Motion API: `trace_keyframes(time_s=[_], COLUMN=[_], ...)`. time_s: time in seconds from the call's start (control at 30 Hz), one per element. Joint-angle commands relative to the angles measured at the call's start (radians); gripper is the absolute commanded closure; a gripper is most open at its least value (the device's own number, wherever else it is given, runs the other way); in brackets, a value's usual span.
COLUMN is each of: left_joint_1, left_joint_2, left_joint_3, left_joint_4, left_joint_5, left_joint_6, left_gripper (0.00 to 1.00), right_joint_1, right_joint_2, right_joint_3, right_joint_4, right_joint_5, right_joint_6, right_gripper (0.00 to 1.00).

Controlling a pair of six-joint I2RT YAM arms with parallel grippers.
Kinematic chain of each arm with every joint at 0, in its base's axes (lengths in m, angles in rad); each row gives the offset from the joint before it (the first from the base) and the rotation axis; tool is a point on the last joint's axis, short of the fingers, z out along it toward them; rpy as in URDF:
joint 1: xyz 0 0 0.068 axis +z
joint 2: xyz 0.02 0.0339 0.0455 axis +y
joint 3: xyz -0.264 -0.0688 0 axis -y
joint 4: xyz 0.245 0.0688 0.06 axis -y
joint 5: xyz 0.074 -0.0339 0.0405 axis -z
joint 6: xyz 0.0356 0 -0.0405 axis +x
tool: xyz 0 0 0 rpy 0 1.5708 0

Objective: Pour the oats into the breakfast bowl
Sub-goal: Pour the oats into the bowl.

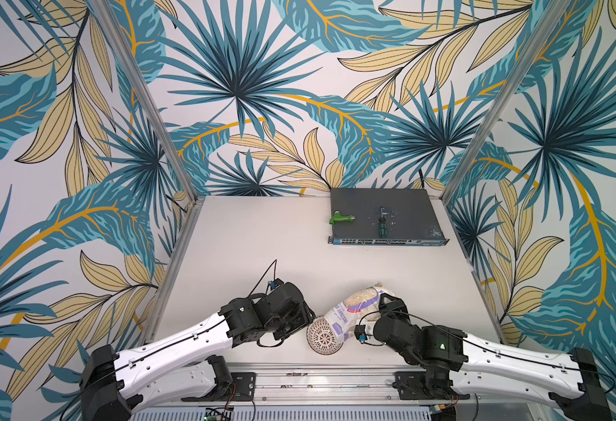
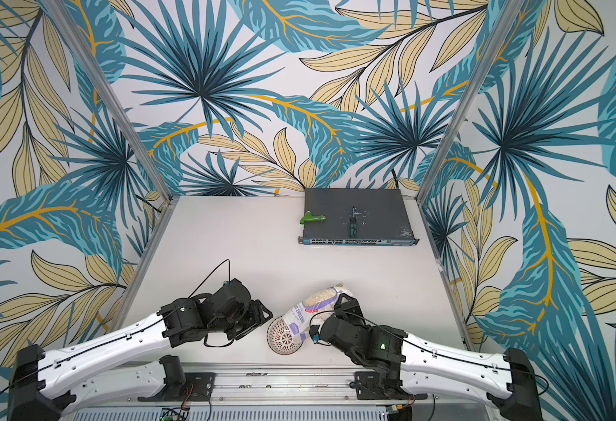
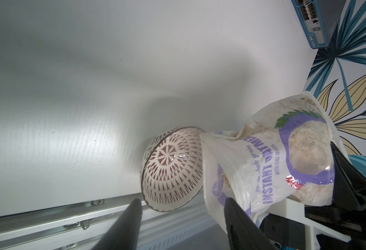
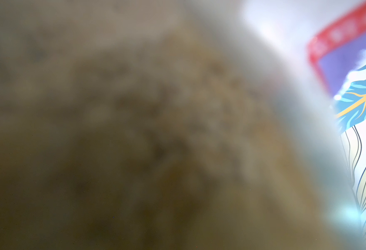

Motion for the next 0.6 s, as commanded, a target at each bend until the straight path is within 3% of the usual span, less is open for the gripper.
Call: trace_keyframes(time_s=[0.0, 0.57], left_joint_1=[-0.003, -0.004], left_joint_2=[-0.004, -0.003], left_joint_3=[0.010, -0.002], left_joint_4=[0.015, 0.022], left_joint_5=[-0.013, -0.010], left_joint_6=[-0.005, -0.025], left_gripper=[0.36, 0.36], right_joint_1=[0.015, 0.066], right_joint_2=[-0.017, -0.004], right_joint_3=[0.047, 0.051], right_joint_4=[0.087, 0.084], right_joint_5=[0.119, 0.176], right_joint_6=[0.014, 0.002], right_gripper=[1.00, 1.00])
